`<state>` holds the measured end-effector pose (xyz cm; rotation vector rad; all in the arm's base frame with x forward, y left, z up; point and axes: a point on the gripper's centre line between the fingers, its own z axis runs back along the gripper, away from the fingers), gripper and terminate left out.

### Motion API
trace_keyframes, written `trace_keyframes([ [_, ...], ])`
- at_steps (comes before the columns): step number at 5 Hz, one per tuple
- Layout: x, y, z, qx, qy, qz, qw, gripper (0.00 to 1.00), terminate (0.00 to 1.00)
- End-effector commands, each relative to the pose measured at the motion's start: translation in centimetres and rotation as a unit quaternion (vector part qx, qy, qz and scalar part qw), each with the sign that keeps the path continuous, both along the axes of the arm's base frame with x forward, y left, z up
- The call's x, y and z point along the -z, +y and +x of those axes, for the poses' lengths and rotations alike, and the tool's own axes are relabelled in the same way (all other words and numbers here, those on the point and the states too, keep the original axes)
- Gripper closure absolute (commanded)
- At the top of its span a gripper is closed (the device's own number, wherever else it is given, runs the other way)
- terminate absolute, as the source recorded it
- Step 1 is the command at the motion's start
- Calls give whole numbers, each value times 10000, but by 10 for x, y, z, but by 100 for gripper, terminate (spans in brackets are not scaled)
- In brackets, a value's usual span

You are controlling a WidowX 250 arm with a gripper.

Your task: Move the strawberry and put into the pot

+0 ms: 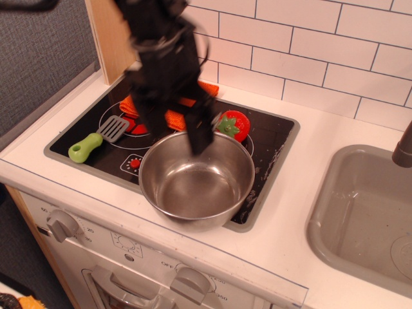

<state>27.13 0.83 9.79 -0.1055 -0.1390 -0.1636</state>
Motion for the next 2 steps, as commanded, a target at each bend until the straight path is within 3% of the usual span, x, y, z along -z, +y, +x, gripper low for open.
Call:
trace_keyframes([
  [1, -1, -16, 71, -152, -115, 132, 9997, 0, 0],
  [2, 26, -19, 91, -190, 165, 336, 9991, 0, 0],
])
